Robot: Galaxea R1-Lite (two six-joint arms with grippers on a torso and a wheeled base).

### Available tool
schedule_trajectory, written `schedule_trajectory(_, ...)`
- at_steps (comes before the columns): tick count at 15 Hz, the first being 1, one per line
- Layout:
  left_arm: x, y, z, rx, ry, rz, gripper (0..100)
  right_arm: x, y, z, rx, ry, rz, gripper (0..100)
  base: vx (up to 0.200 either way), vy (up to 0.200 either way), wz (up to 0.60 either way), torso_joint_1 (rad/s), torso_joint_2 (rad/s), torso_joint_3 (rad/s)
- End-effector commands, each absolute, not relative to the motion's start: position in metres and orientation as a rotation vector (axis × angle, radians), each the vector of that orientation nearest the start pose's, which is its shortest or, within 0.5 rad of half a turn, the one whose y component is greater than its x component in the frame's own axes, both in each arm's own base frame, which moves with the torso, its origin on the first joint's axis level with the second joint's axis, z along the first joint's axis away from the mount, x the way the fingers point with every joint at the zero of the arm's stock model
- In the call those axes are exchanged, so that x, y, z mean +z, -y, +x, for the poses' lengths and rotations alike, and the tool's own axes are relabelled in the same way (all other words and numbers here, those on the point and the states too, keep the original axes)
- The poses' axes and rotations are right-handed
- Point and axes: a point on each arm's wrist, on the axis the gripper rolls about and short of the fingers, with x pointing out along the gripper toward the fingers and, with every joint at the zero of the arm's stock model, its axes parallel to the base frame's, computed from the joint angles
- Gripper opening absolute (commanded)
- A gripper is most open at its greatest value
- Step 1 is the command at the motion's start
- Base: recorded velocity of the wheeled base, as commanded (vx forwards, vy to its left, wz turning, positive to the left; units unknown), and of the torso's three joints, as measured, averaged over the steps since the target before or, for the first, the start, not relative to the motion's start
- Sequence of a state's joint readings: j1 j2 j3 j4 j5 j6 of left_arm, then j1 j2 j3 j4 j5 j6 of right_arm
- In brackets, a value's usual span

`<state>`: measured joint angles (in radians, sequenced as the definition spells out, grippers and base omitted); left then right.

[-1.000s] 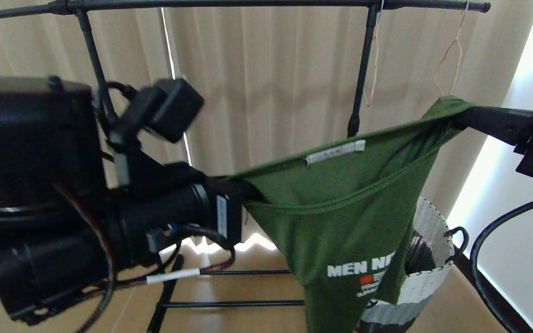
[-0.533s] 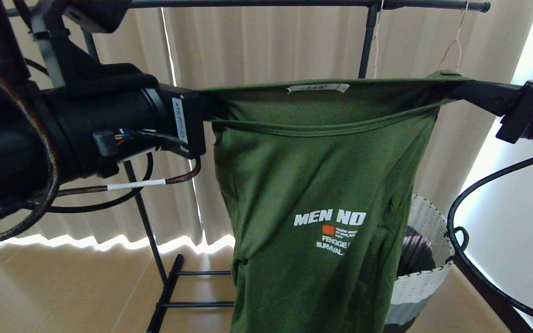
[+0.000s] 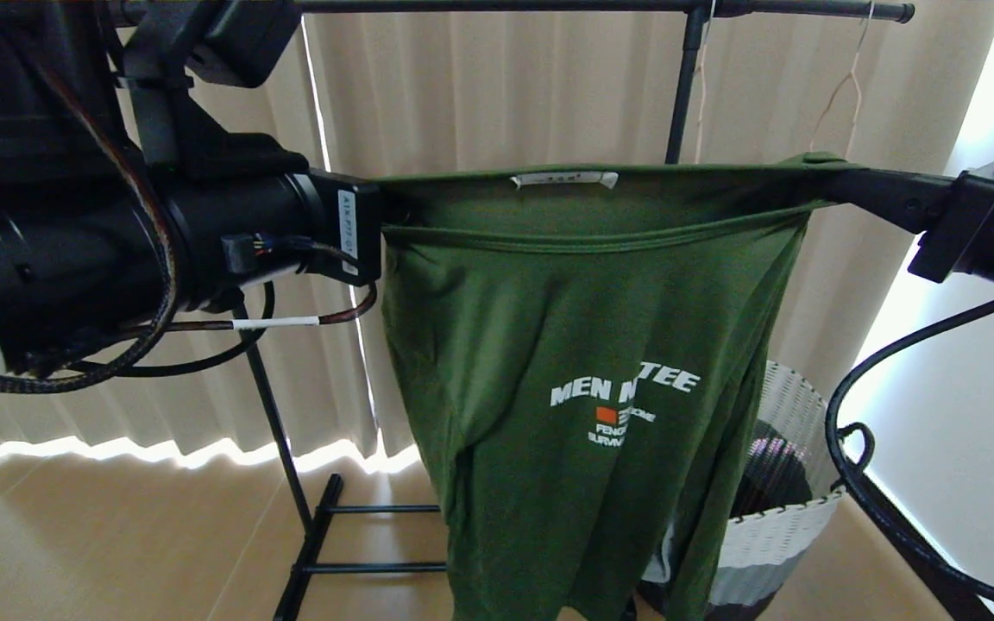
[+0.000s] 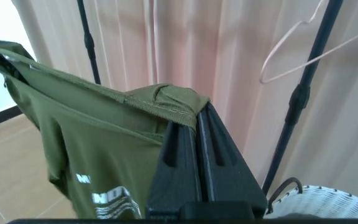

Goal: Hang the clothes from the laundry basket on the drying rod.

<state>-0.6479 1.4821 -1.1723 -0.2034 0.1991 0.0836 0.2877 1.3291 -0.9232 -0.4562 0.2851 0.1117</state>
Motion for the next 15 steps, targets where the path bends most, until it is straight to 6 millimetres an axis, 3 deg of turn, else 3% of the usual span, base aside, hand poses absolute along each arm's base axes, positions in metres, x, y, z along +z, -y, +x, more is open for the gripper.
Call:
schedule_trajectory(1, 0.292, 0.156, 0.212, -0.457, -0.121, 0.135, 0, 0.29, -0.068, 0.208, 0.571, -0.01, 0.107, 0, 0.0, 0.0, 0.0, 0.0, 0.0, 0.0)
schedule_trajectory(3, 0.291, 0.157, 0.213, -0.454, -0.127, 0.122, 0, 0.285, -0.067, 0.206, 0.567, -0.024, 0.103, 0, 0.0, 0.0, 0.0, 0.0, 0.0, 0.0)
schedule_trajectory(5, 0.299, 0.154, 0.222, -0.429, -0.108, 0.105, 0, 0.292, -0.062, 0.19, 0.567, -0.022, 0.103, 0, 0.0, 0.0, 0.0, 0.0, 0.0, 0.0)
schedule_trajectory(10, 0.301, 0.167, 0.262, -0.381, -0.11, 0.042, 0, 0.299, -0.052, 0.136, 0.608, -0.095, 0.101, 0, 0.0, 0.0, 0.0, 0.0, 0.0, 0.0)
schedule_trajectory(12, 0.3, 0.171, 0.27, -0.378, -0.114, 0.031, 0, 0.299, -0.055, 0.121, 0.662, -0.111, 0.1, 0, 0.0, 0.0, 0.0, 0.0, 0.0, 0.0)
schedule_trajectory(15, 0.298, 0.173, 0.272, -0.384, -0.119, 0.031, 0, 0.3, -0.056, 0.113, 0.695, -0.112, 0.097, 0, 0.0, 0.0, 0.0, 0.0, 0.0, 0.0)
